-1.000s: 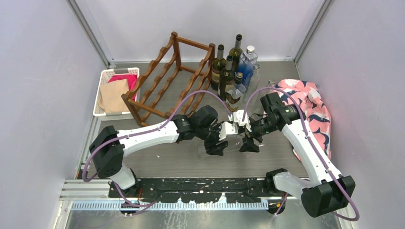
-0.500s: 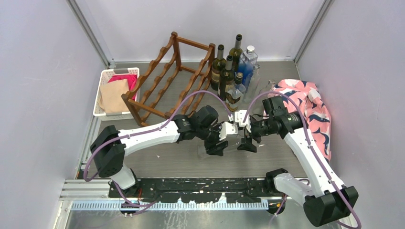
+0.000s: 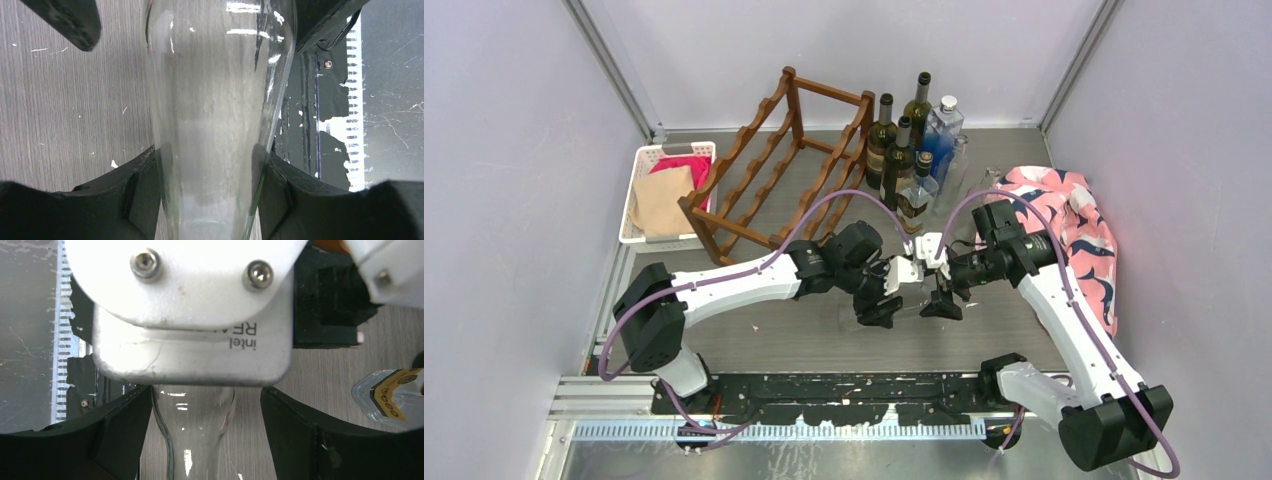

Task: Put the wine bottle on the wine rack

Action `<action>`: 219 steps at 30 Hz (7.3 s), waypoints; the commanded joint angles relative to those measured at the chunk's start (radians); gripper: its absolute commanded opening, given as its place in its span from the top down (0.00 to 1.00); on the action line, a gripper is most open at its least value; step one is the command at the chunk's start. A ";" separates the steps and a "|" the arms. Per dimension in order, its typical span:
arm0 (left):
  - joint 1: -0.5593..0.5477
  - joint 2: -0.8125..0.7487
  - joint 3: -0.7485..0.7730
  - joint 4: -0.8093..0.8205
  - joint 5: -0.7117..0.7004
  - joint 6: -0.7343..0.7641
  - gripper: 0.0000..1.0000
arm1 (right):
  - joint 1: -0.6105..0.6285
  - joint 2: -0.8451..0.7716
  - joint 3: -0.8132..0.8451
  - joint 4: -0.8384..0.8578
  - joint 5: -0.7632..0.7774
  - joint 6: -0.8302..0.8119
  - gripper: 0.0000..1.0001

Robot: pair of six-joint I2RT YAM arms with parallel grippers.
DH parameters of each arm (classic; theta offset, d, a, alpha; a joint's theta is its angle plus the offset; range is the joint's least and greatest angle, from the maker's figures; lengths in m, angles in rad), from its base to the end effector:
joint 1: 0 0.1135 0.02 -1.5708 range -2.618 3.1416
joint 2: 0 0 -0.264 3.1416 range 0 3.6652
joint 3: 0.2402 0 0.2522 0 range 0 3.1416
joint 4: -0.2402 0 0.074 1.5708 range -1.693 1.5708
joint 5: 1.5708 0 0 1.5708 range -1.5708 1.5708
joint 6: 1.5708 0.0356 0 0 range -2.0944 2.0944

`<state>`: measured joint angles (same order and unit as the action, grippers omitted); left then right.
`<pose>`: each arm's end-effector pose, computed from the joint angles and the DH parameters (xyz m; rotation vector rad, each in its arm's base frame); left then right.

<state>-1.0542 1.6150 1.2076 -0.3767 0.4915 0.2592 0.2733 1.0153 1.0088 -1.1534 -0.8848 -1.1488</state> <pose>0.1607 -0.3169 0.2608 1.6852 1.7716 -0.9531 0.1511 0.0710 0.3077 -1.6713 1.5928 0.7828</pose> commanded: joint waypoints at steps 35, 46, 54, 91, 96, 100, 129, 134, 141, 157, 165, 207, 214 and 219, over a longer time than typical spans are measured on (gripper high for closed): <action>-0.004 -0.155 -0.064 0.174 -0.079 -0.081 0.26 | 0.015 -0.205 -0.092 0.182 0.124 0.293 0.99; -0.002 -0.274 -0.047 -0.003 -0.122 -0.072 0.17 | 0.014 -0.277 -0.159 0.280 0.126 0.419 0.99; 0.023 -0.359 0.117 -0.136 -0.173 -0.208 0.17 | 0.015 -0.300 -0.220 0.402 0.133 0.525 0.99; 0.213 -0.400 0.337 -0.160 -0.698 -0.291 0.20 | 0.377 0.047 -0.495 1.493 0.519 0.914 0.99; 0.223 -0.408 0.332 -0.160 -0.711 -0.289 0.20 | 0.410 0.098 -0.494 1.555 0.524 0.932 0.99; 0.226 -0.416 0.321 -0.167 -0.722 -0.288 0.20 | 0.439 0.147 -0.496 1.624 0.549 0.952 0.99; 0.258 -0.468 0.233 -0.164 -0.800 -0.304 0.22 | 0.538 0.738 -0.336 2.261 0.605 1.028 0.99; 0.282 -0.455 0.231 -0.149 -0.783 -0.303 0.22 | 0.538 0.827 -0.304 2.360 0.575 0.980 0.99; 0.330 -0.432 0.251 -0.155 -0.744 -0.293 0.22 | 0.536 0.899 -0.249 2.406 0.550 0.927 0.99; 0.406 -0.420 0.258 -0.183 -0.659 -0.279 0.22 | 0.520 0.991 -0.143 2.394 0.501 0.896 0.98; 0.418 -0.418 0.247 -0.184 -0.640 -0.279 0.22 | 0.522 1.033 -0.115 2.448 0.537 0.948 0.98; 0.438 -0.437 0.247 -0.189 -0.596 -0.310 0.22 | 0.555 1.033 -0.139 2.474 0.581 0.932 0.12; 0.438 -0.444 0.245 -0.175 -0.581 -0.329 0.23 | 0.553 0.952 -0.236 2.495 0.553 0.903 0.07; 0.438 -0.450 0.244 -0.167 -0.568 -0.345 0.23 | 0.552 0.899 -0.299 2.486 0.551 0.896 0.07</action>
<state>-0.6205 1.2015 1.4349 -0.5880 -0.1020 -0.0586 0.8238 1.9965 0.7437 1.2442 -0.3248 -0.2279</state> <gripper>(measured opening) 0.774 0.924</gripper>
